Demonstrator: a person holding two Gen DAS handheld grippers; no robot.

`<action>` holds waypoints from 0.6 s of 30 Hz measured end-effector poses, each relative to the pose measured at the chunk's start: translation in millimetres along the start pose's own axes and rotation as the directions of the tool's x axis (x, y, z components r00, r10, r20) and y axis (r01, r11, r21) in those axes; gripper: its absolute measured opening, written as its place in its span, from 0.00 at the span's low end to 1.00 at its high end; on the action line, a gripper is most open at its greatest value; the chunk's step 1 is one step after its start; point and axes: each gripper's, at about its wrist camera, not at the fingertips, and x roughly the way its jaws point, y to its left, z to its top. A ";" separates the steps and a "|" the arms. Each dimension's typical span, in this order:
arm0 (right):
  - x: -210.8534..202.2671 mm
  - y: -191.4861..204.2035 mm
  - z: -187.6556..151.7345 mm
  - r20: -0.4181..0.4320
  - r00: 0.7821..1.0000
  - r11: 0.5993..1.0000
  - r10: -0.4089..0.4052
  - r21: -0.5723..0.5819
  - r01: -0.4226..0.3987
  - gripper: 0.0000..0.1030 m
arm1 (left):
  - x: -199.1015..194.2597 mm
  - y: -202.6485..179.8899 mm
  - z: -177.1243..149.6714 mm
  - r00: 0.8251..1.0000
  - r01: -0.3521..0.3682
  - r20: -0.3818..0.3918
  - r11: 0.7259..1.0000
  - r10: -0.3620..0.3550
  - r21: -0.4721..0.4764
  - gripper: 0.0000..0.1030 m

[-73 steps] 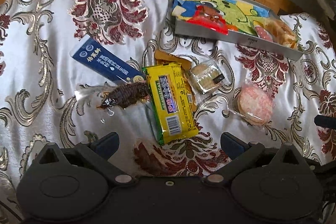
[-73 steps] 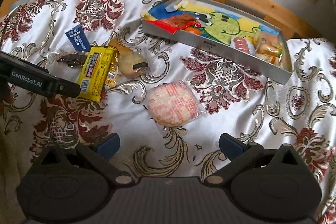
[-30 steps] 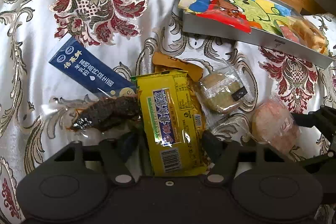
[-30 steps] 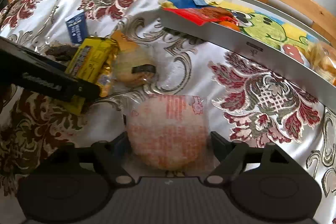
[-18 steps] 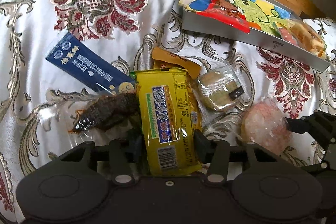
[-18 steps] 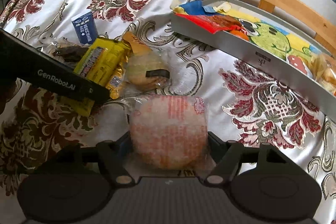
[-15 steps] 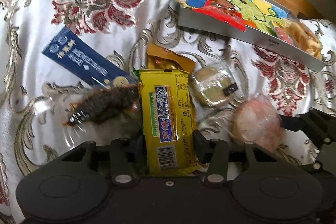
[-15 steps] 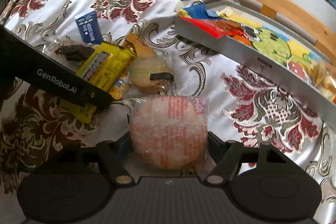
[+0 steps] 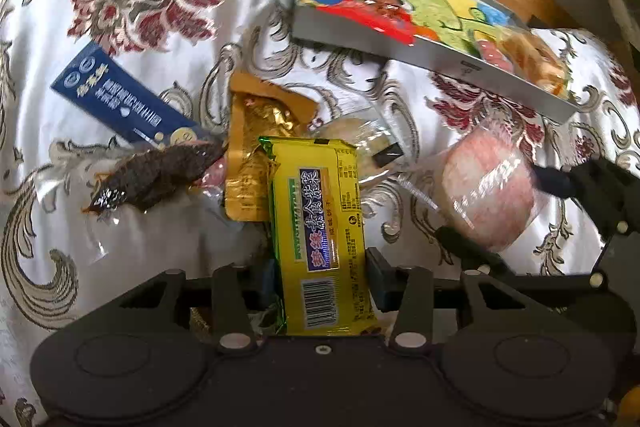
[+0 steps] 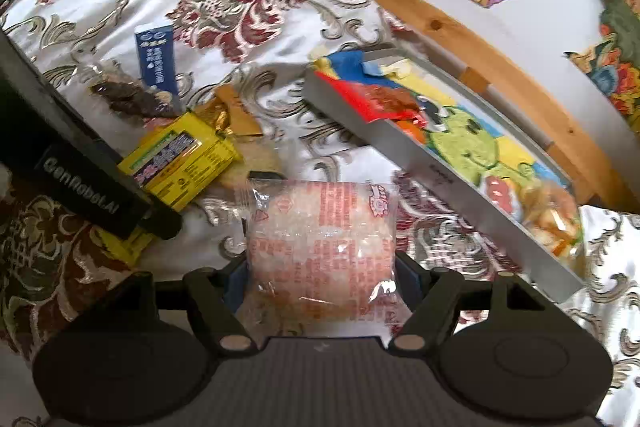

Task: Organize snacks
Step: 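Close the left gripper on the yellow wafer pack while the right grasps the pink cake, then lift the yellow wafer pack and pink cake off the bed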

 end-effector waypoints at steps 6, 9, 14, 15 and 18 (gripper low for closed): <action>-9.5 -9.7 1.6 0.009 0.998 0.998 -0.055 0.029 0.055 0.74 | -6.2 -6.1 -1.2 1.000 0.011 0.027 0.999 -0.013 0.049 0.43; -12.6 -13.6 1.5 0.013 0.997 0.996 -0.074 0.046 0.073 0.74 | -9.6 -8.0 -2.4 0.999 0.019 0.043 0.998 -0.022 0.067 0.42; -15.0 -16.1 1.9 0.022 0.995 0.994 -0.098 0.056 0.097 0.74 | -13.5 -11.9 -3.3 0.997 0.024 0.073 0.995 -0.031 0.097 0.42; -15.2 -16.2 2.0 0.023 0.995 0.994 -0.100 0.056 0.099 0.74 | -14.4 -12.8 -3.3 0.996 0.026 0.081 0.994 -0.034 0.102 0.41; -15.3 -16.2 2.1 0.027 0.994 0.993 -0.106 0.054 0.104 0.74 | -16.7 -15.2 -3.6 0.994 0.030 0.099 0.993 -0.042 0.118 0.33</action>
